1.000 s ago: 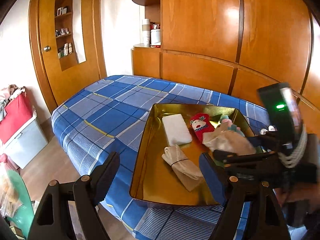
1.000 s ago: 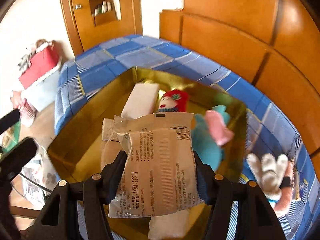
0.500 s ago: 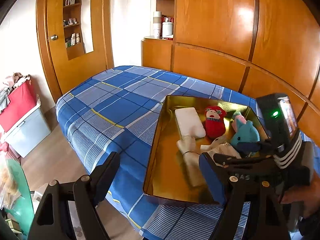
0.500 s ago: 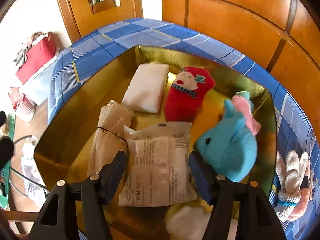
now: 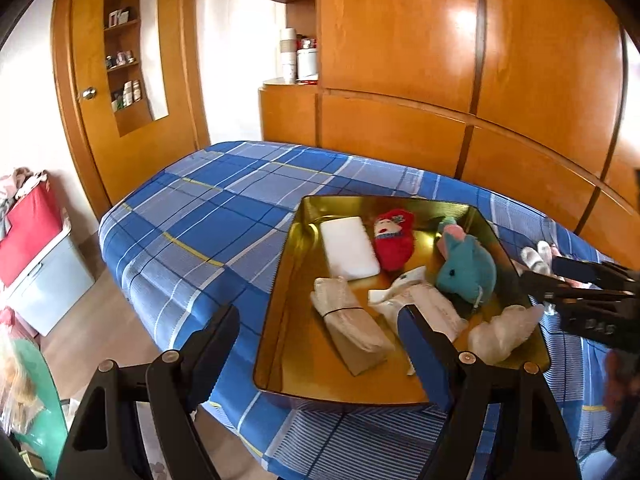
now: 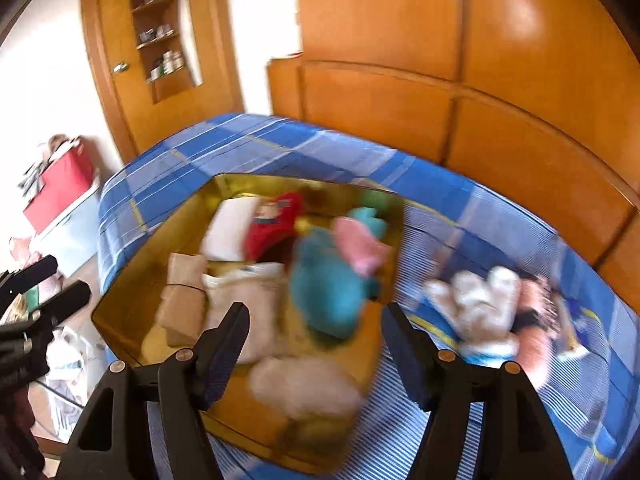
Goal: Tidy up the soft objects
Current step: 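Move the left tool to the white knit glove with blue cuff and grasp it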
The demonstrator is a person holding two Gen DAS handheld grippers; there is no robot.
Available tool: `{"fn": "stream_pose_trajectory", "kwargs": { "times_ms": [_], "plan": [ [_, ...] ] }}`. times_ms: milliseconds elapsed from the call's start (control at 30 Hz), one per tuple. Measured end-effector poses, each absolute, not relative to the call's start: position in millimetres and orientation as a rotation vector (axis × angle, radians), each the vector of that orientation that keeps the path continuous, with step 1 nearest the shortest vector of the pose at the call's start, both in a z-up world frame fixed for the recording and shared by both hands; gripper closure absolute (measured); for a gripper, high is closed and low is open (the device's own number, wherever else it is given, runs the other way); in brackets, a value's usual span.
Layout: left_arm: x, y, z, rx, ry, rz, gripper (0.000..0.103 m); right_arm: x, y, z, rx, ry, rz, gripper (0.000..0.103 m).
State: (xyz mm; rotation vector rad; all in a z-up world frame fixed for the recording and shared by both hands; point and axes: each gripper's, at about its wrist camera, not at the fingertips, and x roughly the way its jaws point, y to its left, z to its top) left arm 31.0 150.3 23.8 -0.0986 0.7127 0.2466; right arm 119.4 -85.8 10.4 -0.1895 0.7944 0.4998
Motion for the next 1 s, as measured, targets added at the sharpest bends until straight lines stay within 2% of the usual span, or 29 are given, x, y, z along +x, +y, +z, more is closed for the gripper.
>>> {"fn": "stream_pose_trajectory", "kwargs": {
  "times_ms": [400, 700, 733, 800, 900, 1000],
  "plan": [
    [50, 93, 36, -0.001, 0.716, 0.091, 0.021, 105, -243, -4, -0.074, 0.841, 0.196, 0.034],
    [81, 9, 40, 0.062, 0.776, -0.126, 0.022, 98, -311, -21, 0.044, 0.841, 0.067, 0.034],
    [86, -1, 40, 0.068, 0.781, -0.145, 0.024, 98, -314, -21, 0.054, 0.835, 0.064, 0.034],
    [97, -23, 38, 0.088, 0.792, -0.183, 0.035, 96, -321, -18, 0.076, 0.822, 0.063, 0.034],
    [123, -53, 29, 0.097, 0.849, -0.242, 0.045, 97, -326, -18, 0.097, 0.819, 0.061, 0.034],
    [149, -75, 14, 0.114, 0.905, -0.253, 0.049, 96, -329, -13, 0.114, 0.805, 0.067, 0.034]
  ]
}}
